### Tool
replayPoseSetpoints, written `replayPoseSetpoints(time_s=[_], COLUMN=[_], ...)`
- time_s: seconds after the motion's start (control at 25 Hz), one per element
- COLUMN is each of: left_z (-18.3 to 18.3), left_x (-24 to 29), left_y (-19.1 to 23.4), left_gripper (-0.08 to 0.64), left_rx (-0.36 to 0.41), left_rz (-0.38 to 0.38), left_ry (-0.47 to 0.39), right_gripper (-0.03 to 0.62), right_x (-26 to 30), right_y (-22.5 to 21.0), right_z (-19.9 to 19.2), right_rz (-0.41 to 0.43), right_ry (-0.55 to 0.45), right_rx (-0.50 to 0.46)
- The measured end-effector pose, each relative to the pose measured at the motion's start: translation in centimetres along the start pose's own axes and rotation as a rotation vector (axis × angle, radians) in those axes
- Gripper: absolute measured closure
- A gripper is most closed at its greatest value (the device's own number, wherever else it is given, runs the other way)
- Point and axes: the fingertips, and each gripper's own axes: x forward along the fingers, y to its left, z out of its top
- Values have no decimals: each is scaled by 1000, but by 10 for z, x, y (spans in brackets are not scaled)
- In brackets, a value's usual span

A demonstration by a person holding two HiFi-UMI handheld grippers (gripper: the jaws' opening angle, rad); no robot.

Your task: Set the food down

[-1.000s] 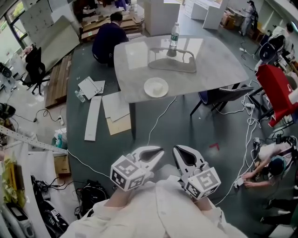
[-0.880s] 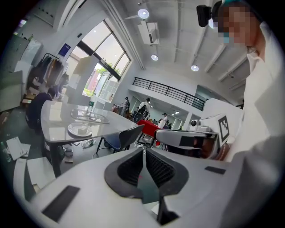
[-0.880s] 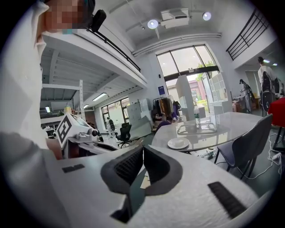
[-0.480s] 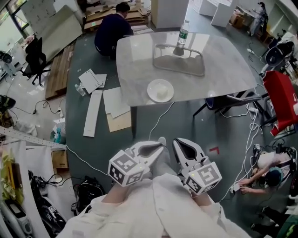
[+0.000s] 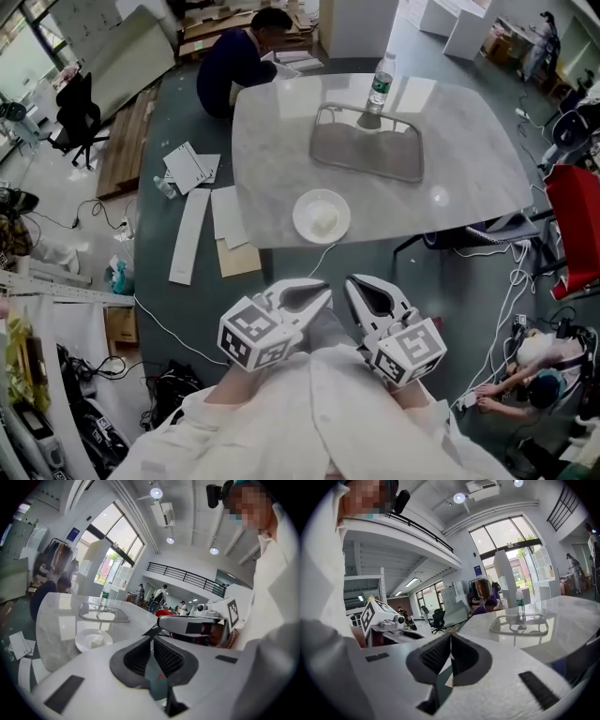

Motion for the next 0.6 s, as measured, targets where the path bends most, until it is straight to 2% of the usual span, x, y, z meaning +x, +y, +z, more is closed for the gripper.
replayPoseSetpoints(time_s=[0.32,0.6], left_z=[56,68], left_x=[58,88], left_y=[56,82], left_gripper=[529,529], left_rx=[-2,-34], left_rz=[70,100], left_ry=[-55,-49], right_gripper=[589,589], right_x=[45,67], right_y=[-80,-119], right_z=[33,36], right_rz=[60,99], right_ry=[30,52], right_rx=[-31,-13])
